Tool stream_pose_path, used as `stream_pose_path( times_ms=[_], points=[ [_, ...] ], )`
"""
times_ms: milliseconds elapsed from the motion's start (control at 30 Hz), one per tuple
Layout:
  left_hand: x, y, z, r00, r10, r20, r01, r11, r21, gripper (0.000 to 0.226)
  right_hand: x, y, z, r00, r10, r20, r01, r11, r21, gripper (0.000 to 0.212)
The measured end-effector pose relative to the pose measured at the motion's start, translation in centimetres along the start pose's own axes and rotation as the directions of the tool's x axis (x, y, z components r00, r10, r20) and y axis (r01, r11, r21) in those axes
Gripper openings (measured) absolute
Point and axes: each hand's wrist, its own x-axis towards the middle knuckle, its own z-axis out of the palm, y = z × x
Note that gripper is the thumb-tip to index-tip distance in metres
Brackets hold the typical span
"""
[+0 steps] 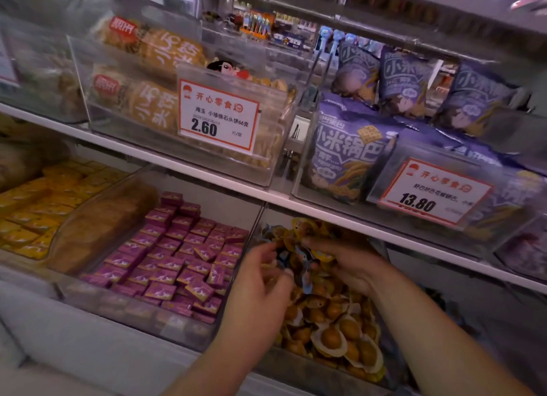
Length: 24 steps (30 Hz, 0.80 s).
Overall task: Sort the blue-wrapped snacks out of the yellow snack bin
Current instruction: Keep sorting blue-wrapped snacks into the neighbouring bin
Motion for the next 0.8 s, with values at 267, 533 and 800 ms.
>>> stream_pose_path(
  times_ms=[267,533,800],
  points=[
    [1.7,0.9,2.2,0.87,-0.401,0.288,0.493,0.737,-0.462,0.027,-4.1,3.5,2.3,1.0,0.008,-0.016,-0.004,0.968,0.251,0.025],
    [1.9,-0.1,1.6,0.916,-0.332,0.227,0.39,0.872,-0.295,0.022,-5.5,5.0,-1.6,0.988,0.122,0.099,-0.157,0.746,0.647,0.031],
    [1.8,-1.1,1.5,0.997,0.061,0.042,-0.069,0.968,0.24,0.038,-4.9,5.5,-0.8,0.991,-0.082,-0.107,0.083,0.997,0.005,0.046]
  ],
)
